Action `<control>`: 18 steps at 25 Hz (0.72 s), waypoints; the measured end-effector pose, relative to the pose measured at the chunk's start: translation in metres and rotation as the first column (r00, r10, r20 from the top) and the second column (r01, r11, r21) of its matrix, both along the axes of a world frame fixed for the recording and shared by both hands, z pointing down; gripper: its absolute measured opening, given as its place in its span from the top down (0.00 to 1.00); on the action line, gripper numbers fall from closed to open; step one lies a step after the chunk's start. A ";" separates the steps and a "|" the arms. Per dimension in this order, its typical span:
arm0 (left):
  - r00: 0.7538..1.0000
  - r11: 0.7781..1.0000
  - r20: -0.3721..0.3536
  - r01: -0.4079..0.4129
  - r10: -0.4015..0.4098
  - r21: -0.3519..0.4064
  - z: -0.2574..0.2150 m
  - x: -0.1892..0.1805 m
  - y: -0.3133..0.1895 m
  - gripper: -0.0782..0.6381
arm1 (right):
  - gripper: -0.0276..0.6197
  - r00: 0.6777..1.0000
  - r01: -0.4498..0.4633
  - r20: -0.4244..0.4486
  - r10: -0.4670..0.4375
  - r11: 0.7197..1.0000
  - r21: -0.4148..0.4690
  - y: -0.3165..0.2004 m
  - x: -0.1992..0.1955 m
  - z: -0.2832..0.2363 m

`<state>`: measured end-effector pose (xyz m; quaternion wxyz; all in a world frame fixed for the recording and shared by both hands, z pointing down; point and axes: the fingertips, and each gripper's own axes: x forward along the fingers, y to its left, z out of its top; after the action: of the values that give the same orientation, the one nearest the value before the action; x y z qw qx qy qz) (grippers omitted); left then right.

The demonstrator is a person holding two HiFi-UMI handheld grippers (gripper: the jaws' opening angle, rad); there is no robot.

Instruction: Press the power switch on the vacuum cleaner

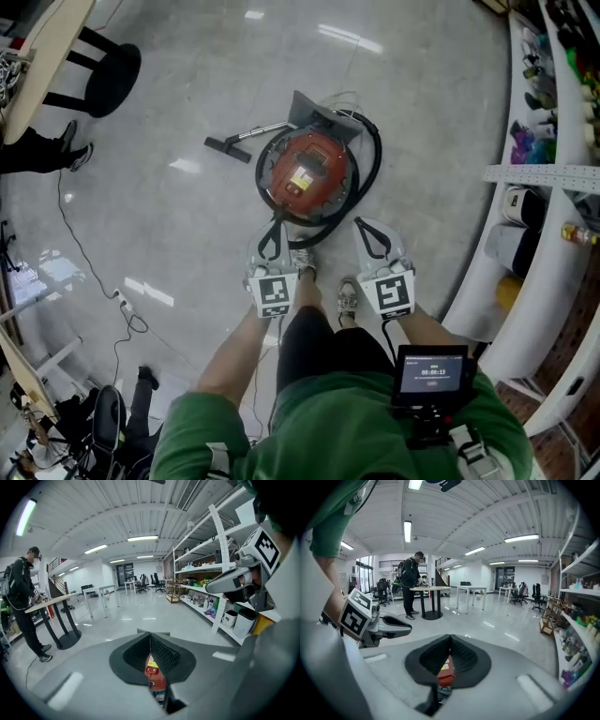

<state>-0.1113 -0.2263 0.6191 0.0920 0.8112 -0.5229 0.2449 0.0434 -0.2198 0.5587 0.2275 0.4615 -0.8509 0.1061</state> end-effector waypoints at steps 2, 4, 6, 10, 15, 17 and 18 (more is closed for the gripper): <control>1.000 1.000 -0.010 0.001 -0.001 0.030 -0.024 0.006 0.012 0.88 | 0.95 1.000 -0.002 0.006 0.001 1.000 0.021 0.009 0.007 -0.019; 1.000 0.998 -0.015 0.004 -0.003 0.058 -0.048 0.010 0.024 0.88 | 0.95 1.000 -0.003 0.015 0.003 0.999 0.042 0.018 0.014 -0.038; 1.000 0.996 -0.020 0.011 -0.009 0.086 -0.072 0.014 0.036 0.88 | 0.95 1.000 -0.005 0.024 0.004 0.998 0.066 0.028 0.022 -0.056; 0.999 0.990 -0.034 0.031 -0.027 0.140 -0.115 0.021 0.065 0.88 | 0.95 0.999 -0.001 0.039 -0.004 0.993 0.118 0.048 0.035 -0.091; 0.999 0.976 -0.037 0.047 -0.040 0.214 -0.164 0.030 0.099 0.88 | 0.95 0.998 0.008 0.060 -0.020 0.981 0.194 0.078 0.043 -0.137; 0.999 0.964 -0.025 0.045 -0.040 0.262 -0.184 0.034 0.111 0.88 | 0.95 0.997 0.018 0.066 -0.035 0.970 0.244 0.090 0.044 -0.156; 0.999 0.956 -0.015 0.041 -0.039 0.290 -0.195 0.036 0.117 0.88 | 0.95 0.997 0.026 0.064 -0.045 0.961 0.275 0.097 0.044 -0.167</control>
<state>-0.0752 -0.1093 0.4237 -0.0206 0.8064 -0.5690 0.1598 0.0874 -0.1226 0.3918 0.1337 0.4693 -0.8729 -0.0004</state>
